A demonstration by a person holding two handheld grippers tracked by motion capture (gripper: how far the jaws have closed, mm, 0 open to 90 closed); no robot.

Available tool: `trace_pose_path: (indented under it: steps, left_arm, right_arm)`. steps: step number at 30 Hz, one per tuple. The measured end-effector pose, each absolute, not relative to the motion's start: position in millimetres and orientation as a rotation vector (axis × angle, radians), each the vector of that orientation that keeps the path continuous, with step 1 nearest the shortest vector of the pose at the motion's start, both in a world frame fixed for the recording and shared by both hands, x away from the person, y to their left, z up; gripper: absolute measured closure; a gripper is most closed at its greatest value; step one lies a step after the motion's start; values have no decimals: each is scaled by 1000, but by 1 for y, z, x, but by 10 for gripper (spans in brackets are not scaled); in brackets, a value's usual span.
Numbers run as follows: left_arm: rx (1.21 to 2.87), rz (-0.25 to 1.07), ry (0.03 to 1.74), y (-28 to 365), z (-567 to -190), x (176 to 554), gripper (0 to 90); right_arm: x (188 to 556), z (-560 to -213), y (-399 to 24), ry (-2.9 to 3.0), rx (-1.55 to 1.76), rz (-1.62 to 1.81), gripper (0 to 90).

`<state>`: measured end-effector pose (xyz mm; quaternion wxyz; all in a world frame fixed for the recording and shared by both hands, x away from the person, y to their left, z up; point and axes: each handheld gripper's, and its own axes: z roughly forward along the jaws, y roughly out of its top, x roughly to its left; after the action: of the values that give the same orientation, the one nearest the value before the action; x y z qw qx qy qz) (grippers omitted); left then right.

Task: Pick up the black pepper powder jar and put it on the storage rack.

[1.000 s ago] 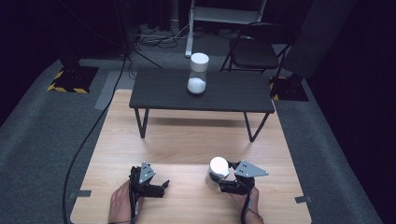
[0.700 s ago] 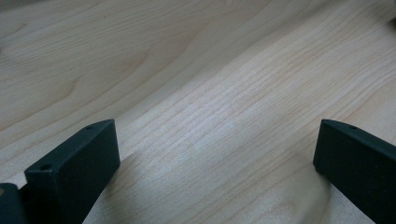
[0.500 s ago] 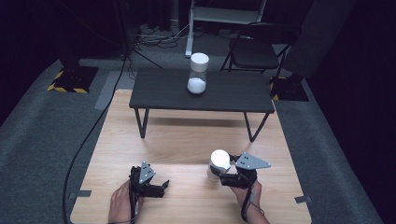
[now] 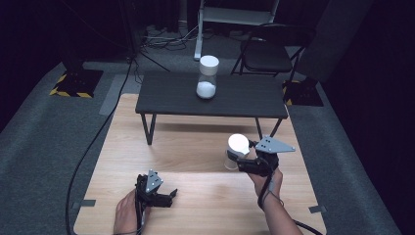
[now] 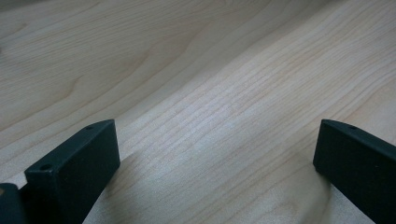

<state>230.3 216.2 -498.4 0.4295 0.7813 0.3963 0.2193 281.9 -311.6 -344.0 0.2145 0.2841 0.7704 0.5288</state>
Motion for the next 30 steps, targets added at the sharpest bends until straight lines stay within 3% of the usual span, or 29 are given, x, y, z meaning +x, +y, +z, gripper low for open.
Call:
trace_pose_path:
  steps: [30]
  left_arm:
    - [1950, 547, 990, 216, -498, 230, 0]
  right_arm:
    - [337, -251, -286, 2087, 802, 1437, 301]
